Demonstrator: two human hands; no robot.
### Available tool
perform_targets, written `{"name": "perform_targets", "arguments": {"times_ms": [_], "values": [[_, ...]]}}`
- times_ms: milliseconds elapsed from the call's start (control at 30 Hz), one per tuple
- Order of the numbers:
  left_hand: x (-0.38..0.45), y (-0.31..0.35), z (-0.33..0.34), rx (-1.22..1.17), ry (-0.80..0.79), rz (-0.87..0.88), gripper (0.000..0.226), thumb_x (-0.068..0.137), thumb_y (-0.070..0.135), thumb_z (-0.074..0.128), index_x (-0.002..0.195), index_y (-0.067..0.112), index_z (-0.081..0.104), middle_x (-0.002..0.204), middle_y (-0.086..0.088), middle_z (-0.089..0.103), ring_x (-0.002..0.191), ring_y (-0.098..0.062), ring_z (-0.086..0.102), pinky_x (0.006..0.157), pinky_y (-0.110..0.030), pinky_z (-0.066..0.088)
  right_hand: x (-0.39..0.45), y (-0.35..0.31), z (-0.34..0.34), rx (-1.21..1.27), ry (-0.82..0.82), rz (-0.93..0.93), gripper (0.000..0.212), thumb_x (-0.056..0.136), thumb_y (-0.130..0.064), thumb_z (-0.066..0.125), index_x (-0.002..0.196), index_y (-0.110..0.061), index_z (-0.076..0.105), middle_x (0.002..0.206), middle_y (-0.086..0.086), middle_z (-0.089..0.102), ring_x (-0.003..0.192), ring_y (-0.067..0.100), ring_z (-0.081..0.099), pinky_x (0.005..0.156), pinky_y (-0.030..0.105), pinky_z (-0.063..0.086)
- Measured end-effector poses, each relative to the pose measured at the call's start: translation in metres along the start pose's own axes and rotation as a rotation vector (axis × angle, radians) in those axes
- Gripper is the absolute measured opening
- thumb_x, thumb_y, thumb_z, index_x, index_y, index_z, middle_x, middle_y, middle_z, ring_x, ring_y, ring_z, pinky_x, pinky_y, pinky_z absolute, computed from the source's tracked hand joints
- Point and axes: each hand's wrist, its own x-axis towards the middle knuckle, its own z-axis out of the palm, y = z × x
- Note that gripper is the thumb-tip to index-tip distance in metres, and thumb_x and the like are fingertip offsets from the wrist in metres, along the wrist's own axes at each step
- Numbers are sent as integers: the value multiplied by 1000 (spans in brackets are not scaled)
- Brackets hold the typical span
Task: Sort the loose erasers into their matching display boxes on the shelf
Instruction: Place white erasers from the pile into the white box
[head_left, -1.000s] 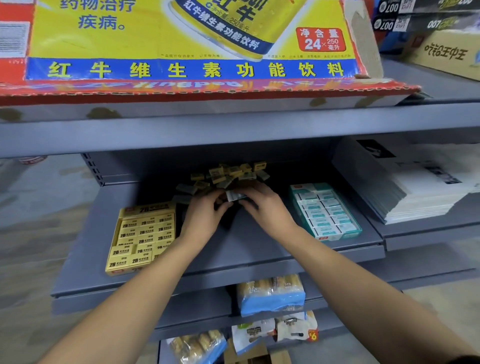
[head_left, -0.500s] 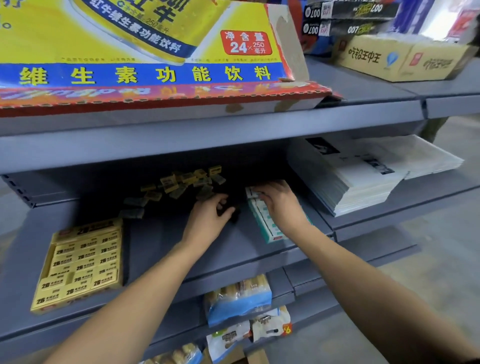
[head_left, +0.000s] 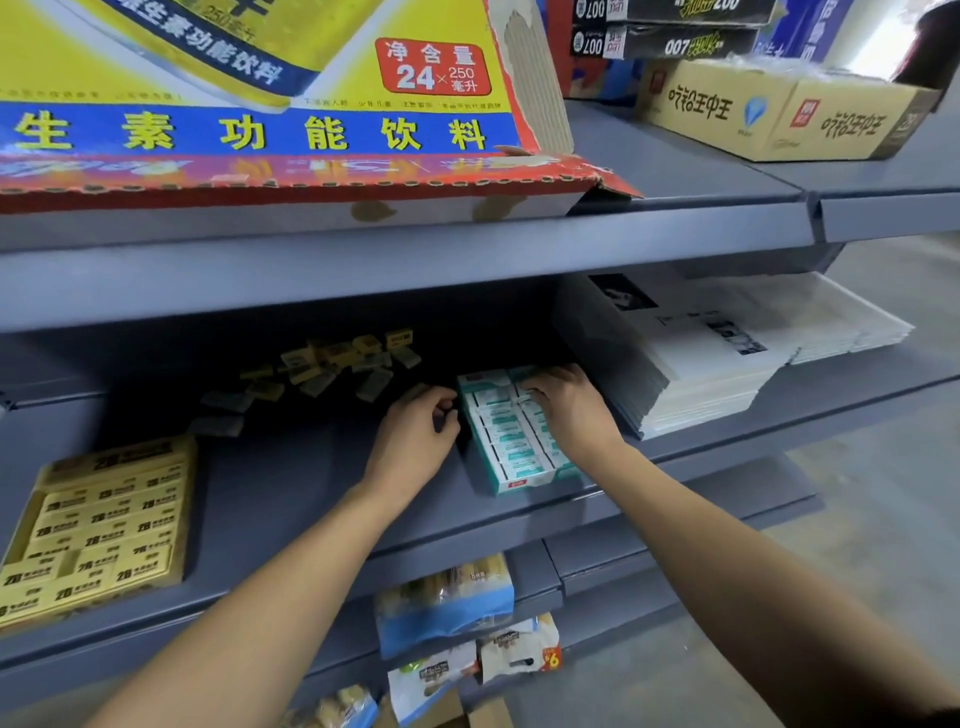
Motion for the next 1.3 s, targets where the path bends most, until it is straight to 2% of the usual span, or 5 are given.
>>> {"name": "perform_targets", "arguments": {"times_ms": [333,500,833,1100,1300], "values": [[-13,-12,-9,51,25,-45,30,93,18,57,122,15,62,106,0,63,91,-9,56,78,-18,41,10,-16,4,-25,-18,103,27,82,-10,55,101,-19,73,104,4,71,102,33,56,84,40,46],[-19,-26,-33,118,56,-70,30,93,19,57,123,13,63,112,-3,65,99,-14,60,81,-23,47,25,-68,17,200,-7,-60,37,75,-7,50,103,-10,73,109,11,70,101,36,60,88,38,50],[-16,-55,-80,247,85,-154,33,93,21,57,125,13,59,118,-8,65,107,-26,61,84,-35,51,53,-124,80,116,-294,-76,35,86,-9,50,118,-13,64,118,14,65,108,34,59,88,40,50],[-10,-73,-99,268,63,-192,34,92,23,58,125,17,58,122,-3,64,110,-21,60,85,-28,46,71,-132,98,25,-359,-110,48,95,-13,45,143,-19,42,148,9,43,135,30,39,110,38,33],[-11,-85,-108,275,64,-196,33,90,20,60,123,15,59,120,-5,63,110,-23,59,84,-29,46,73,-141,103,32,-323,-166,46,93,-10,46,139,-13,47,143,15,46,136,32,36,114,37,22]]}}
